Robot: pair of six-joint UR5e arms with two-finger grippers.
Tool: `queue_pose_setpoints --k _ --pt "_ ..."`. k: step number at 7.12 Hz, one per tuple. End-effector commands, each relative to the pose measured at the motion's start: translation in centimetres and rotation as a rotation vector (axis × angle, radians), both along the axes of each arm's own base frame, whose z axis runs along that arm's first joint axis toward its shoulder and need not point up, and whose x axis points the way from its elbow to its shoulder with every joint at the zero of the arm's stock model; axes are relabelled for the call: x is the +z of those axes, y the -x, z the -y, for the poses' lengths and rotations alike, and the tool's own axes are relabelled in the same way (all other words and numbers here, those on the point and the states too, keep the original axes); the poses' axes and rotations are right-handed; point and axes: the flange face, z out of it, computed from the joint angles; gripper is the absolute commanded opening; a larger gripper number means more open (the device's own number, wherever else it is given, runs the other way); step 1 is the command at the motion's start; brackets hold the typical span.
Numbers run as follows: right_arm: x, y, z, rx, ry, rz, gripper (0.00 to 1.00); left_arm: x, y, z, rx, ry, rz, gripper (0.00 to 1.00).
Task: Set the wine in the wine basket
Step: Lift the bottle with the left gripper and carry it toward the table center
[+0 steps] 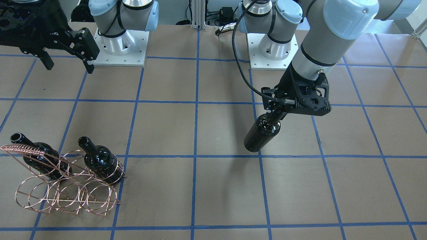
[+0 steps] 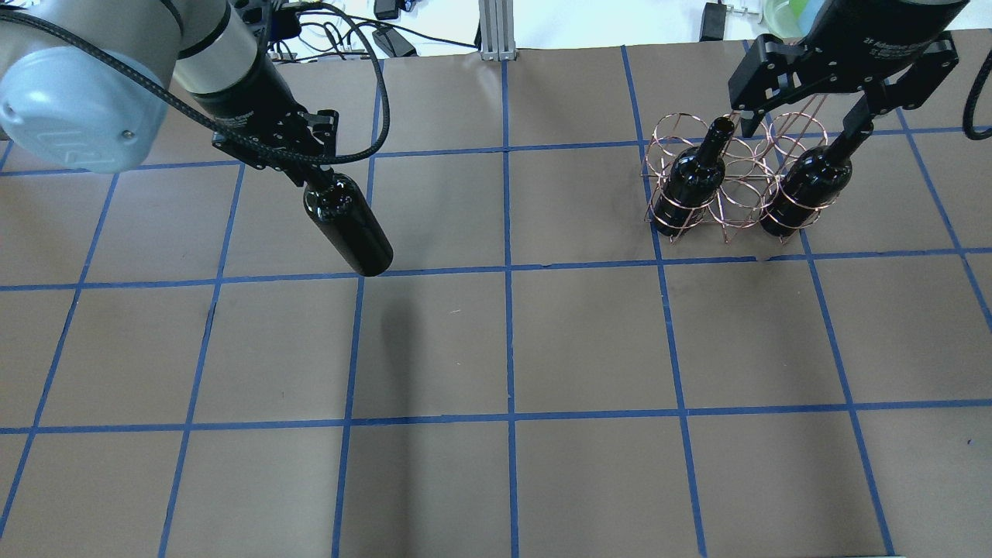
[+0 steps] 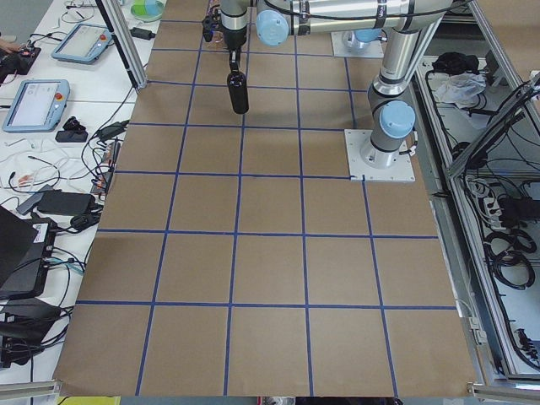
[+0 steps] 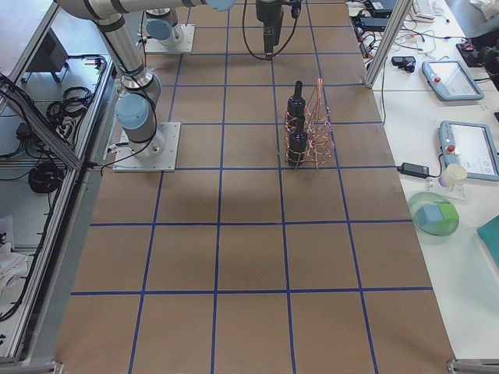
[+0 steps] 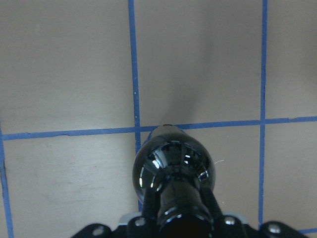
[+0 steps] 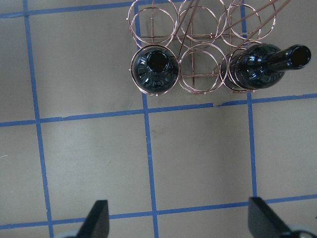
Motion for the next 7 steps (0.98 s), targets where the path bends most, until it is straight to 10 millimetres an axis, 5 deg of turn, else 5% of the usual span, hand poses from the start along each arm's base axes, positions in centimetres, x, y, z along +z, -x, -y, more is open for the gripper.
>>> queue_pose_setpoints --k 1,7 --pt "0.0 0.0 0.0 0.000 0.000 0.000 1.00 -2.1 3.4 -2.1 -0.028 -0.034 0.001 0.00" --pt "-0.6 0.1 0.0 0.002 -0.012 0.001 1.00 -6.6 5.0 -3.5 -0.027 -0.072 0.004 0.00"
